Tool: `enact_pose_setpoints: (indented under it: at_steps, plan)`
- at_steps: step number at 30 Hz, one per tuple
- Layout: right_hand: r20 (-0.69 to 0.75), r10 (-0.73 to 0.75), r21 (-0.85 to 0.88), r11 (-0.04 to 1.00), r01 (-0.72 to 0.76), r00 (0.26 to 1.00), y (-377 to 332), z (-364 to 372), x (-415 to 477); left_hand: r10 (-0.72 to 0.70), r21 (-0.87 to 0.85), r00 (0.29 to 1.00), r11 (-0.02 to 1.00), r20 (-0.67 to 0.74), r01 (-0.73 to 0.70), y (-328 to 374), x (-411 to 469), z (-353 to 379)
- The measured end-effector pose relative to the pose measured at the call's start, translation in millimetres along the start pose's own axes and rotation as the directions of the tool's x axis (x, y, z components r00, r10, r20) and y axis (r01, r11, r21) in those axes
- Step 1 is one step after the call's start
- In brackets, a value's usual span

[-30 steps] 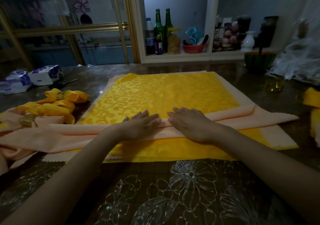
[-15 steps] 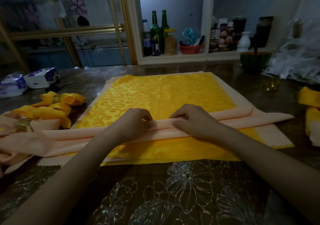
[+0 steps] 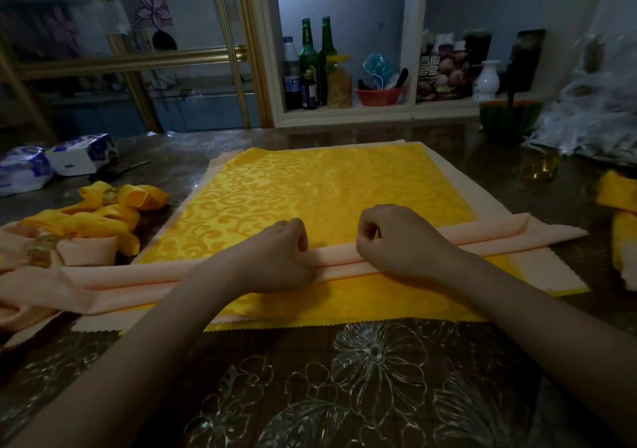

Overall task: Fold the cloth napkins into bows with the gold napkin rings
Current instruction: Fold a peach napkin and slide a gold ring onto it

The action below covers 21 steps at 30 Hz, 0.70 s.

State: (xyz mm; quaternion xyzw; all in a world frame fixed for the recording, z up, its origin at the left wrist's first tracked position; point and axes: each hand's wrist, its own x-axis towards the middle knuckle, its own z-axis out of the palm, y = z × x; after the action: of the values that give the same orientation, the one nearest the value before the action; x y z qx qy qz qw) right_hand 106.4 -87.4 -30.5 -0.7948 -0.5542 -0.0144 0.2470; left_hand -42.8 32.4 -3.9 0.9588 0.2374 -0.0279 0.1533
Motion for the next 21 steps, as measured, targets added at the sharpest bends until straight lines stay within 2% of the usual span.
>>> enact_pose_setpoints:
  at_steps: [6,12,16,21]
  plan:
    - [0.025,-0.106,0.000,0.994,0.106,0.994,-2,-1,-2,0.098,-0.002,0.995,0.995,-0.009,-0.098,12,-5,6]
    - [0.077,-0.066,0.106,0.993,0.058,0.995,-8,-1,-4,0.135,0.164,0.988,0.979,-0.073,-0.121,29,-16,7]
    - [-0.022,-0.015,0.014,1.000,0.015,1.000,-8,0,-4,0.144,0.168,0.980,0.978,-0.136,-0.120,35,-21,7]
    - [-0.011,-0.009,-0.202,0.979,0.007,1.000,-11,5,-6,0.145,0.093,0.966,0.988,-0.215,-0.127,30,-12,15]
